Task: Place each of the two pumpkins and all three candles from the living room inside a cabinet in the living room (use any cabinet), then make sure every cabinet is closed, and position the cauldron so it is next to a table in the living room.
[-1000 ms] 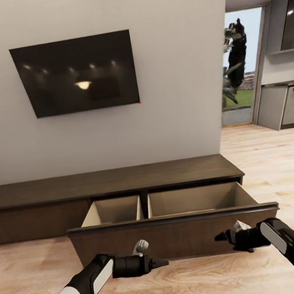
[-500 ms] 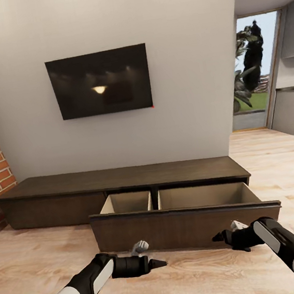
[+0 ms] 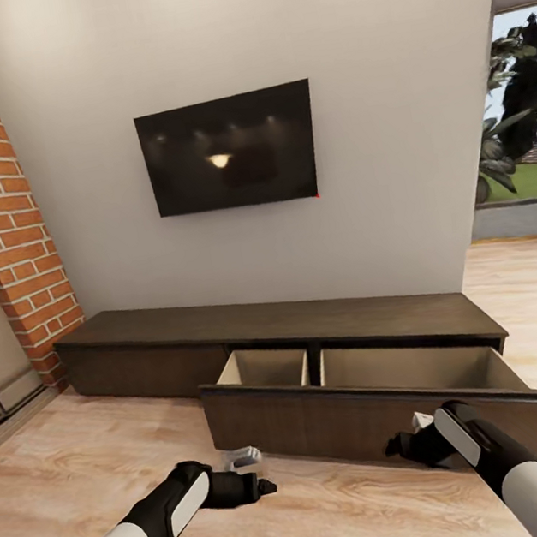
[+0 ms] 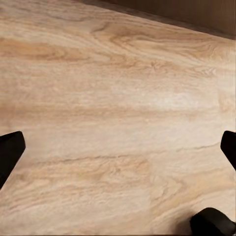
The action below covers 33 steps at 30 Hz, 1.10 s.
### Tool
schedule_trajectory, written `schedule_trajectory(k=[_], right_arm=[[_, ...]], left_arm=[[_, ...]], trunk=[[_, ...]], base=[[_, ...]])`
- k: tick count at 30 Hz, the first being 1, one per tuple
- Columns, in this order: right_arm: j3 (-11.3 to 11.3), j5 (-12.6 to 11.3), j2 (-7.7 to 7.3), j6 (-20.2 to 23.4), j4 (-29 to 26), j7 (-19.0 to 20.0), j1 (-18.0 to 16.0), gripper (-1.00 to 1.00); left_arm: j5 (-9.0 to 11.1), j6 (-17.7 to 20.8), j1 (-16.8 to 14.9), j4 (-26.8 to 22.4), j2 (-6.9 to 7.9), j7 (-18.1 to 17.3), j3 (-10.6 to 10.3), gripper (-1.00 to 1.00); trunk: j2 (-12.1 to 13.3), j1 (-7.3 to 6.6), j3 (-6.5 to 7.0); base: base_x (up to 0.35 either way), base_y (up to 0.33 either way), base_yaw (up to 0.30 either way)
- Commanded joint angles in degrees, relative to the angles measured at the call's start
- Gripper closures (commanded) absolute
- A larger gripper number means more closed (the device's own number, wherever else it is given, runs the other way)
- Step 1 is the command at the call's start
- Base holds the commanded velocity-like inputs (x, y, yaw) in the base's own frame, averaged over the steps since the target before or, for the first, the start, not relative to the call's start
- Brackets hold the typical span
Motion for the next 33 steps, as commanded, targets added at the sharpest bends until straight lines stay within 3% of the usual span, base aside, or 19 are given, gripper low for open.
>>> schedule_trajectory(k=[1,5,6,7,9,12,16,33], right_arm=[[0.33,-0.46,0.23,0.13,-0.16,-1.63,-0.02,-1.0],[0.4,-0.5,1.17,0.18,-1.13,-3.26,-0.02,-1.0],[0.42,-0.49,1.37,0.19,-1.36,-3.39,-0.03,-1.0],[1.18,-0.48,2.57,0.23,-2.24,-3.77,-0.03,-1.0],[3.52,-0.48,2.96,0.22,-2.53,-3.81,-0.03,-1.0],[5.48,-0.48,3.35,0.21,-3.73,-3.87,-0.03,-1.0],[6.29,-0.52,3.54,0.24,-4.86,-3.87,-0.03,-1.0],[6.57,-0.57,4.75,0.29,-5.81,-3.9,-0.03,-1.0]], left_arm=[[0.31,0.13,-0.05,-0.13,-0.05,5.56,-0.18,-1.0],[0.54,0.13,-0.05,-0.28,-0.82,20.54,-0.02,-1.0],[0.56,0.15,-0.05,-0.28,-1.03,22.74,-0.02,-1.0],[0.62,1.22,-0.12,-0.35,-1.87,33.66,-0.13,-1.0],[0.63,1.61,-0.13,-0.33,-2.33,36.87,-0.08,-1.0],[0.63,1.58,-0.14,-0.27,-2.78,38.43,0.02,-1.0],[0.81,1.66,-0.14,-0.16,-2.9,38.64,0.19,-1.0],[0.9,1.27,-0.05,-0.2,-3.66,38.89,0.16,-1.0]], trunk=[[0.38,-0.24,0.11],[1.99,-1.12,0.81],[2.39,-1.34,0.99],[2.79,-1.56,1.17],[3.59,-1.99,1.53],[4.8,-2.65,2.07],[6.4,-3.53,2.79],[13.22,-7.27,6.42]], base=[[-0.001,0.0,0.094],[0.0,0.0,0.047],[0.0,0.0,0.02],[0.0,0.0,0.005],[0.0,0.0,0.003],[0.0,0.0,0.001],[0.0,0.0,0.0],[0.0,0.0,0.206]])
